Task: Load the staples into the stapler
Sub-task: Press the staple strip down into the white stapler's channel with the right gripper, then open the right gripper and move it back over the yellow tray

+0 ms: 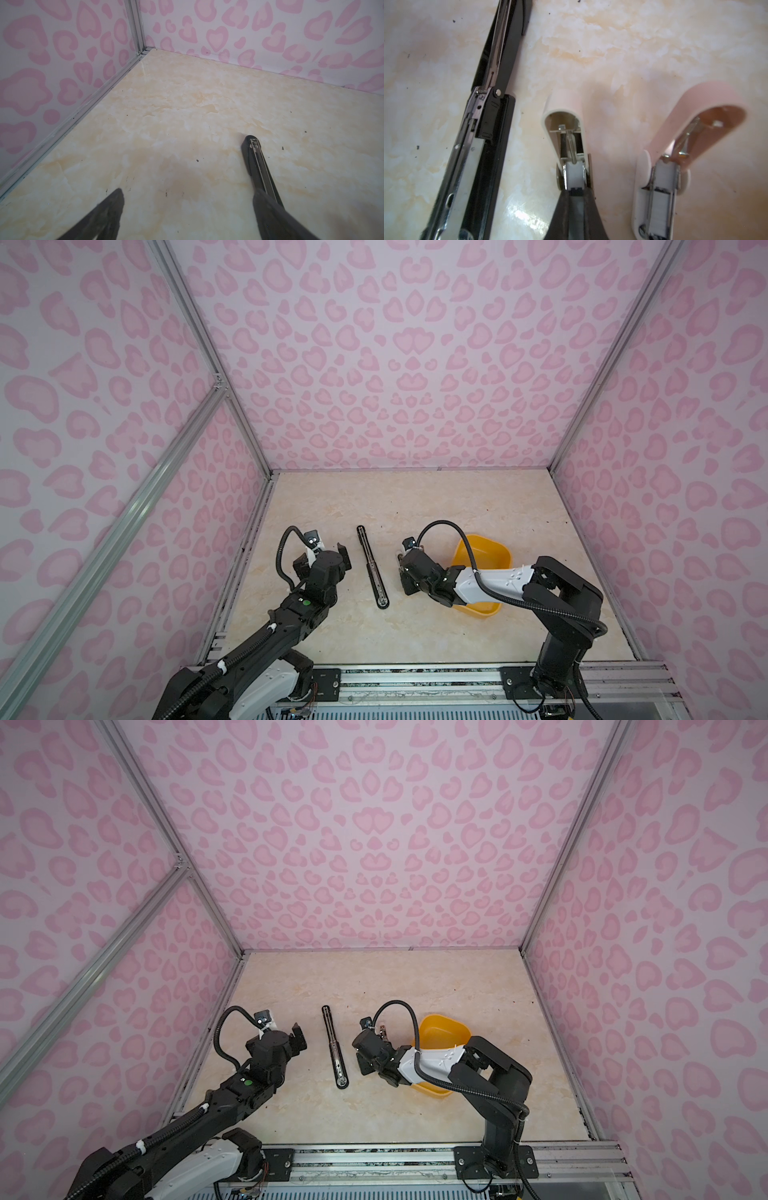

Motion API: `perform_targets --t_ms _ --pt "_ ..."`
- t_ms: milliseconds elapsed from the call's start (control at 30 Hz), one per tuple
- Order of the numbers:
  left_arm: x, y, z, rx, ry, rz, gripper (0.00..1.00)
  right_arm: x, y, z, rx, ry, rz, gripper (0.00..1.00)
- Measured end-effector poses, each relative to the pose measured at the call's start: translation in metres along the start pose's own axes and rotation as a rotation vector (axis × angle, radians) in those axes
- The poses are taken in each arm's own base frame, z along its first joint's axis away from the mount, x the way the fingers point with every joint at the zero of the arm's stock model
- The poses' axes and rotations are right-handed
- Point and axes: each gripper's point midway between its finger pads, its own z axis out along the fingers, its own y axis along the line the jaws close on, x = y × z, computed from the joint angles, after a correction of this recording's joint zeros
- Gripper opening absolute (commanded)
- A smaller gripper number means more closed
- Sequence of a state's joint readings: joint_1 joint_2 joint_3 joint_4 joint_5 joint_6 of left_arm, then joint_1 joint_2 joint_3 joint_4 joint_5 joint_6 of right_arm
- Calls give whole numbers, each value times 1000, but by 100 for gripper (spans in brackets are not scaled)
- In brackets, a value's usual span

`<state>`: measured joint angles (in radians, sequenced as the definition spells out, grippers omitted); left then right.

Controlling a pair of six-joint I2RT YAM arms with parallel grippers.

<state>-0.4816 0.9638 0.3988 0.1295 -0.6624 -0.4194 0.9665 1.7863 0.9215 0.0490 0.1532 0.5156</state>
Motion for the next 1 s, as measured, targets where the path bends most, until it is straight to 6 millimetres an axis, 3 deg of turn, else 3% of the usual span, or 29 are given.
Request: perform_targets --t_ms 733,1000 --pt "0 0 0 1 -2 -2 98 -1 1 2 -40 -120 83 4" --pt "0 0 0 1 -2 -2 98 0 1 3 -15 -138 81 16"
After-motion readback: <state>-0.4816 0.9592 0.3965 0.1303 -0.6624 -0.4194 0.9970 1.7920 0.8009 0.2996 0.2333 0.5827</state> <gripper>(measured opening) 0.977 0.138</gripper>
